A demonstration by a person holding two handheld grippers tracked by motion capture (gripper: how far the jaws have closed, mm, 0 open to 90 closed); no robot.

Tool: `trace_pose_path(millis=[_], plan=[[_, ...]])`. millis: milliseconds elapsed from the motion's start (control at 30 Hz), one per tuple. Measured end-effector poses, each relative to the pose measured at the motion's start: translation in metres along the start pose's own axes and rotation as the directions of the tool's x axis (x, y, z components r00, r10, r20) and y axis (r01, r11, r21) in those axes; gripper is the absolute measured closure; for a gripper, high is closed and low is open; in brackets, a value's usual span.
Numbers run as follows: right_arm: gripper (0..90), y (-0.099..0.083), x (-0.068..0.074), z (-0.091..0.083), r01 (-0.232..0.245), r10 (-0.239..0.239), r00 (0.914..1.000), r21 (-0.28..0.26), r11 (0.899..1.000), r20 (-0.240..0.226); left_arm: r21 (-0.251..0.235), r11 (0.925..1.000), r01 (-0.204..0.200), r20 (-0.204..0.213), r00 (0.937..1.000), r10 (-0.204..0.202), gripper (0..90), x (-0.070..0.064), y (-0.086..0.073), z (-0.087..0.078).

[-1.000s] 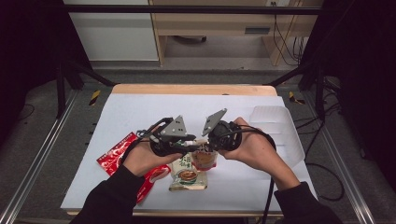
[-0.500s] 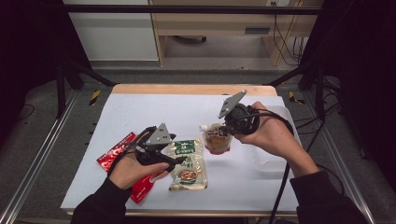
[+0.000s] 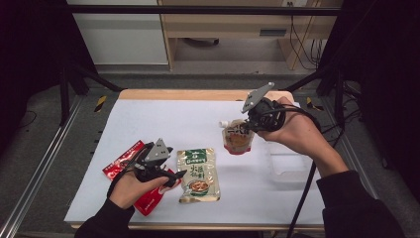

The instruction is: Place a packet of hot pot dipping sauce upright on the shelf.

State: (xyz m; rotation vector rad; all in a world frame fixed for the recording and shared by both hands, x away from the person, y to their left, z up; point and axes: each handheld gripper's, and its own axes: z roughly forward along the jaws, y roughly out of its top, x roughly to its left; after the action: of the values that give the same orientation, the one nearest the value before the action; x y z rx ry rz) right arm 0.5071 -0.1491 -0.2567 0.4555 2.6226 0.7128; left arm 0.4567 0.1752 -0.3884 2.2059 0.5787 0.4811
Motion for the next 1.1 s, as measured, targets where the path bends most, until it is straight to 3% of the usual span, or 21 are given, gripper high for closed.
trace_pose_path(millis=[267,433,567,633,800,1100], plan=[[88.0,0.005,-0.019,-0.016,0.009,-0.008,0.9989,-0.019,1.0,0.047,0.02,0.9996,0.022,-0.036,0.9991,-0.021,13.2,0.012,-0.016,0.0],[88.0,-0.002,-0.036,-0.029,0.008,-0.004,0.9958,-0.045,0.999,0.091,0.02,0.9977,0.065,-0.067,0.9957,-0.064,12.6,0.02,-0.033,-0.001],[88.0,-0.008,-0.044,-0.032,0.01,-0.006,0.9934,-0.043,0.999,0.115,0.021,0.9969,0.076,-0.07,0.9948,-0.074,12.4,0.022,-0.041,-0.003],[88.1,-0.014,-0.052,-0.036,-0.002,0.008,0.9903,-0.044,0.999,0.139,0.012,0.9954,0.095,-0.092,0.9914,-0.094,12.3,0.026,-0.046,-0.005],[88.1,-0.023,-0.062,-0.042,0.0,0.007,0.9858,-0.042,0.999,0.168,-0.009,0.9926,0.121,-0.098,0.9877,-0.122,12.3,0.031,-0.053,-0.009],[88.2,-0.052,-0.074,-0.04,-0.019,0.033,0.9675,-0.057,0.998,0.251,-0.026,0.99,0.139,-0.122,0.9824,-0.141,12.3,0.035,-0.064,-0.013]])
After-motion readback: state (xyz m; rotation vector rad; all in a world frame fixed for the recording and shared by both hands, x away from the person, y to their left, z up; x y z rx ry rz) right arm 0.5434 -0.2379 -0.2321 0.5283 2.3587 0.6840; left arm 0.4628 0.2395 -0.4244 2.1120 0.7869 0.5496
